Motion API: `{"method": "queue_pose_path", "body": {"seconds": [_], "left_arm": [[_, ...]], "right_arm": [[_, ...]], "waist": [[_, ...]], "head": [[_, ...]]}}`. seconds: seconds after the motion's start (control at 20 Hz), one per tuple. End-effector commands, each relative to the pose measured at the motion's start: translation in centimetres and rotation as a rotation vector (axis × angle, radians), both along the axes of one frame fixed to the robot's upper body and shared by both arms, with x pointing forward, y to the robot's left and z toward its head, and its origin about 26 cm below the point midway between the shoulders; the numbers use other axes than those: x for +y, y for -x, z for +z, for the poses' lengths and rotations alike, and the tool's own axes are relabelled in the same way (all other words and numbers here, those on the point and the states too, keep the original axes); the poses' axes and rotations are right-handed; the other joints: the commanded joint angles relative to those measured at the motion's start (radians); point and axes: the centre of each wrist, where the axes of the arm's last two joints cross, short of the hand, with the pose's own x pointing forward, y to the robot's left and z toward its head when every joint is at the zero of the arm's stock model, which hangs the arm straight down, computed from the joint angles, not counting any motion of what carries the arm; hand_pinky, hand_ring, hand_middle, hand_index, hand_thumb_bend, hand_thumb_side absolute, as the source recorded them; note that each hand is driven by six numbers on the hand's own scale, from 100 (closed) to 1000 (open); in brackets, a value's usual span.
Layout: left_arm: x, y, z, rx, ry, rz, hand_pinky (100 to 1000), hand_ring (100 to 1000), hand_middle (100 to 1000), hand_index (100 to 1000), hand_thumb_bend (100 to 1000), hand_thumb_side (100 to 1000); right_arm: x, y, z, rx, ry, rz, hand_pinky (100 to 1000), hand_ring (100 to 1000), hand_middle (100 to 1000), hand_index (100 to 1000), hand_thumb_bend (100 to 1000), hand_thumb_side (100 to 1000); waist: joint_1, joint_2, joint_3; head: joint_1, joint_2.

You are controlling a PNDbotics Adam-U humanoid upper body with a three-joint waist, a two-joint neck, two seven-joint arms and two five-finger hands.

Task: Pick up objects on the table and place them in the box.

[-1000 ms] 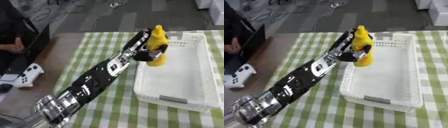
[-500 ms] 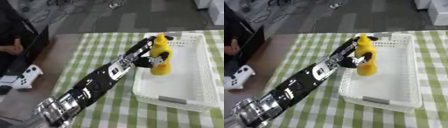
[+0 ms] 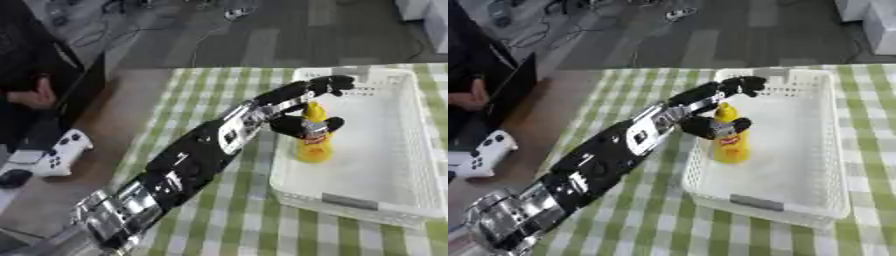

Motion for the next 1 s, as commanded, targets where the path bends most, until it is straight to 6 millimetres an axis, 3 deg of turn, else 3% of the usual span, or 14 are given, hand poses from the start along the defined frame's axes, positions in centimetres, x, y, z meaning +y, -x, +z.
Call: {"method": "queue_pose_path", "body": {"seconds": [0.05,0.3,0.5,0.55,0.6,0.65,0.75,0.85,1.0], "left_arm": [[2.0,-0.3,3.9,-0.096,0.048,0.030,1000,842,963,987,204,881],[4.4,0.9,9.2,-0.186,0.164,0.042,1000,812,952,947,198,857],[5.9,2.8,12.7,-0.201,0.215,0.055,994,786,921,911,194,851],[6.3,3.2,13.3,-0.196,0.216,0.063,962,752,885,870,111,844],[6.9,3.5,13.9,-0.194,0.205,0.080,962,752,885,870,111,844],[7.4,3.9,14.3,-0.190,0.195,0.096,899,683,804,789,100,841],[8.2,4.7,14.8,-0.163,0.180,0.137,741,583,747,741,100,853],[8.8,5.8,15.4,-0.130,0.165,0.171,624,514,720,729,100,846],[9.2,8.1,16.1,-0.086,0.242,0.161,530,437,670,739,100,843]], "right_arm": [[-0.5,0.2,0.4,-0.024,0.009,-0.022,448,627,660,754,100,938],[-1.5,0.2,-0.2,-0.007,0.030,-0.068,446,627,660,754,100,934],[-2.4,0.2,-0.9,0.013,0.057,-0.107,442,627,661,755,100,937],[-2.5,0.2,-1.0,0.018,0.063,-0.114,439,628,661,755,100,937],[-2.7,0.2,-1.2,0.025,0.072,-0.124,439,628,662,755,100,937],[-3.0,0.2,-1.4,0.031,0.080,-0.134,436,628,662,755,100,937],[-3.3,0.3,-1.8,0.043,0.100,-0.152,434,628,663,755,100,937],[-3.6,0.3,-2.1,0.051,0.115,-0.164,433,628,663,755,100,936],[-4.0,0.4,-2.5,0.062,0.134,-0.183,429,628,663,756,100,937]], "waist": [[-0.004,-0.024,0.011],[0.001,-0.040,0.057],[0.003,-0.053,0.096],[0.003,-0.055,0.103],[0.004,-0.059,0.114],[0.004,-0.062,0.123],[0.006,-0.068,0.140],[0.007,-0.072,0.154],[0.006,-0.076,0.171]], "head": [[-0.019,-0.025],[-0.090,-0.057],[-0.142,-0.052],[-0.148,-0.052],[-0.154,-0.055],[-0.159,-0.055],[-0.163,-0.050],[-0.162,-0.050],[-0.167,-0.048]]}}
